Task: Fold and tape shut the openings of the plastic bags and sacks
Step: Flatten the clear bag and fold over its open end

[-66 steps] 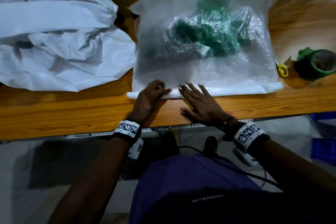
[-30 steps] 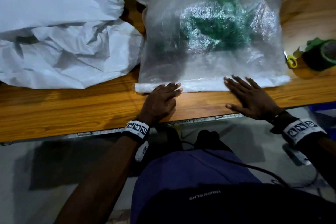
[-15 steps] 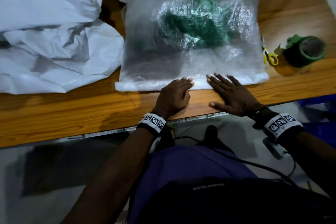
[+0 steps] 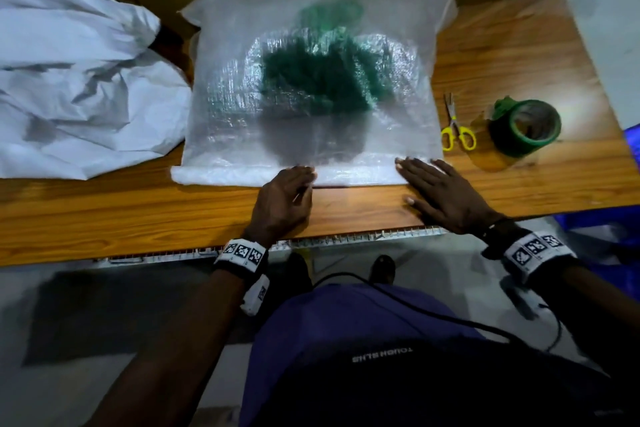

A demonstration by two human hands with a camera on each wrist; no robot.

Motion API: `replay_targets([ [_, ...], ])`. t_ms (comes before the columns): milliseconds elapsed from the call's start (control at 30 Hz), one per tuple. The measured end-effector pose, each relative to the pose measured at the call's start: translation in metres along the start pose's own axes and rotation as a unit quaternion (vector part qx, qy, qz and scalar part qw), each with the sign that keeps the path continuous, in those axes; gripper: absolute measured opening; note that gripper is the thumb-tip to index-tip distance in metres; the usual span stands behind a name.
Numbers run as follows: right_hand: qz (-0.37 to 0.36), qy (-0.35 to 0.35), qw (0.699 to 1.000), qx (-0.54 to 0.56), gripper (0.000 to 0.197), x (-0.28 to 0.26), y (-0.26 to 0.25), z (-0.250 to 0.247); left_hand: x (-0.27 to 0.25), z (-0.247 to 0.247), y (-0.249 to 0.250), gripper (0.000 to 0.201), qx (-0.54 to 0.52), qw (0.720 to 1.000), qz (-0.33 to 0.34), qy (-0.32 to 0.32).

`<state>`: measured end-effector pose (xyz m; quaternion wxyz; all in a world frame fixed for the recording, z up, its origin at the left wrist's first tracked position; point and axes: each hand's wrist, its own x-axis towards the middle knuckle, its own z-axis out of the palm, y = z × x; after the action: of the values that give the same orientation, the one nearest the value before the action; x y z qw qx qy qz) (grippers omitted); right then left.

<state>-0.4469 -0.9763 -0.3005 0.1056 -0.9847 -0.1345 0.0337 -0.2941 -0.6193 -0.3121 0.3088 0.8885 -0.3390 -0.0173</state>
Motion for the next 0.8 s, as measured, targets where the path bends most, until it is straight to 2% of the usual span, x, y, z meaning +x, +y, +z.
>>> replay_targets([
  [133,-0.016,0.013,1.000,0.000,0.063,0.004,0.018,0.004,0.003,0.009,0.028,0.033,0.064,0.997,-0.050,0.003],
  [233,-0.003,0.065,0.998,0.009,0.052,0.011,0.018,0.006,0.017,0.015,0.044,0.034,0.121,0.991,-0.055,0.016],
  [400,0.064,0.153,0.984,0.068,0.030,0.029,0.001,0.014,0.030,0.020,0.038,0.056,0.233,0.967,-0.102,-0.011],
  [533,0.083,0.178,0.970,0.145,0.027,0.032,0.006,0.019,0.024,0.027,0.028,0.057,0.200,0.970,-0.123,-0.055],
  [800,0.085,0.160,0.973,0.145,0.027,0.035,0.007,0.021,0.029,0.023,0.025,0.058,0.171,0.972,-0.129,-0.097],
])
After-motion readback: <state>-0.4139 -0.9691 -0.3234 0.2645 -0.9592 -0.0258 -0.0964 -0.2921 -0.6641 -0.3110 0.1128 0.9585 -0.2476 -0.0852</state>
